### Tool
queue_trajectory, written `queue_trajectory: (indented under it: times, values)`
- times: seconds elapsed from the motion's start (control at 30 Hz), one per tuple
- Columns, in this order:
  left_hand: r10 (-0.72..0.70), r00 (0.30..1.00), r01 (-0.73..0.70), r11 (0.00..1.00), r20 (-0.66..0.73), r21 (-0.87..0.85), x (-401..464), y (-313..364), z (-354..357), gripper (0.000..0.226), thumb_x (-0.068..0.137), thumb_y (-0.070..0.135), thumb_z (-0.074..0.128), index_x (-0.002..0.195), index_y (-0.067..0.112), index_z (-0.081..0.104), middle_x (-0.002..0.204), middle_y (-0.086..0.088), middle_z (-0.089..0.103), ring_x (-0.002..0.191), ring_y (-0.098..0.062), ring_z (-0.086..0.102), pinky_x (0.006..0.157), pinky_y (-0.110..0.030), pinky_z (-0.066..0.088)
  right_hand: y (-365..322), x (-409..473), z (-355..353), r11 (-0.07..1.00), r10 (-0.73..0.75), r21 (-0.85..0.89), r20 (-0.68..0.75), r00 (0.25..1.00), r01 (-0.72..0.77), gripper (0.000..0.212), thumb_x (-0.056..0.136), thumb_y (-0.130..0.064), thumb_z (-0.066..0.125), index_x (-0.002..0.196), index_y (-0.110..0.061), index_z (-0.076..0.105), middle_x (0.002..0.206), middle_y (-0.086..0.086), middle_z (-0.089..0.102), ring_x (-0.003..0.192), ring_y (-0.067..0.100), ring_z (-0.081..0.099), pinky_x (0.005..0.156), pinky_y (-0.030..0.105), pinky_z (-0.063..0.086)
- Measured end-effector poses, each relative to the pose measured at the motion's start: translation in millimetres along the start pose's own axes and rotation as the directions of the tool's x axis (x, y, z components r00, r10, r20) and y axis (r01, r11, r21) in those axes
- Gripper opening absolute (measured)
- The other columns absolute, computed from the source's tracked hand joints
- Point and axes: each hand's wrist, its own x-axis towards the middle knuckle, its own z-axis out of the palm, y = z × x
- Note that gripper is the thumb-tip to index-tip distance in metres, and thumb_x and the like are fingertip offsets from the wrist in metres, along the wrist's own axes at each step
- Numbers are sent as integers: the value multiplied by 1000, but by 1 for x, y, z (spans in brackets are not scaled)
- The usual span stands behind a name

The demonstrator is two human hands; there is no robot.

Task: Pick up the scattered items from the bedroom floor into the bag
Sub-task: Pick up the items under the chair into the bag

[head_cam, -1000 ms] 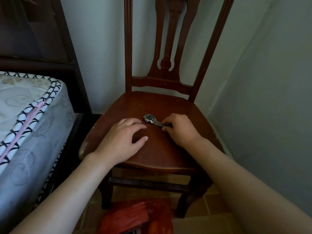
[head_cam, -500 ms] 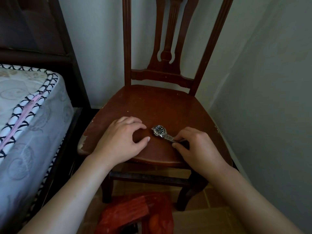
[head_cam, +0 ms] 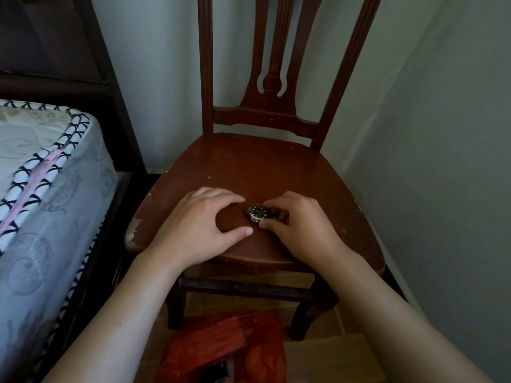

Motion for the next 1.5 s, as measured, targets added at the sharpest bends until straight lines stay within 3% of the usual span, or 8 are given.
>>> queue_trajectory:
  times: [0.2,0.43,0.63,0.8,1.0,1.1,1.2,1.5]
  values:
    - [42,997,-38,997,72,-63,2,-3,-2,60,81,78,61,132,46,66,135,28,59,132,0,47,116,-42,40,-1,-18,9,981,-142,134,-3,990,141,41,96,-25,74,136,-26,67,125,-14,68,116,2,60,102,28,52]
    - [23,1000,-21,990,14,-139,-24,7,-4,48,86,58,71,127,32,68,122,24,62,120,1,55,105,-35,49,-5,-43,12,978,-207,25,41,978,206,59,94,-52,70,145,-23,59,133,-16,61,118,-1,47,98,10,38]
    - [0,998,-12,980,-59,-196,-66,25,-6,52,89,54,71,132,25,67,119,22,63,118,1,57,99,-19,47,-17,-59,22,937,-293,-195,9,956,289,49,99,-43,61,141,-17,59,117,-5,57,99,15,51,81,37,51]
    - [6,998,-17,981,-60,-194,-87,31,-17,53,90,53,76,133,23,68,120,22,63,117,-5,60,99,-20,46,-29,-71,36,913,-342,-253,-51,938,319,25,102,-30,57,121,-14,62,109,1,54,92,20,50,76,38,47]
    - [-86,993,56,944,-79,-326,-109,32,-30,50,75,39,86,123,29,76,115,21,72,113,-3,68,95,-8,45,-41,-88,46,942,-335,-45,-39,941,333,35,110,-37,45,128,-11,59,109,0,63,91,18,56,72,34,50]
    - [-114,991,78,919,-70,-386,-119,28,-26,47,75,46,89,120,39,76,118,23,73,113,-2,69,95,-15,52,-38,-95,52,943,-317,121,31,948,311,37,109,-41,50,130,-12,62,107,-3,64,94,16,55,81,28,46]
    - [-135,990,102,907,-52,-408,-126,24,-17,49,72,46,91,118,41,76,117,21,74,108,-5,71,92,-20,55,-35,-98,57,949,-306,115,98,947,294,34,108,-43,52,123,-15,63,102,-6,60,91,11,45,80,22,35]
    - [-170,985,162,899,16,-406,-136,20,1,52,65,37,88,116,36,78,112,18,74,102,-8,71,88,-14,53,-25,-108,71,943,-243,291,262,934,164,26,106,-41,55,125,-22,59,108,-7,66,95,15,63,80,42,53]
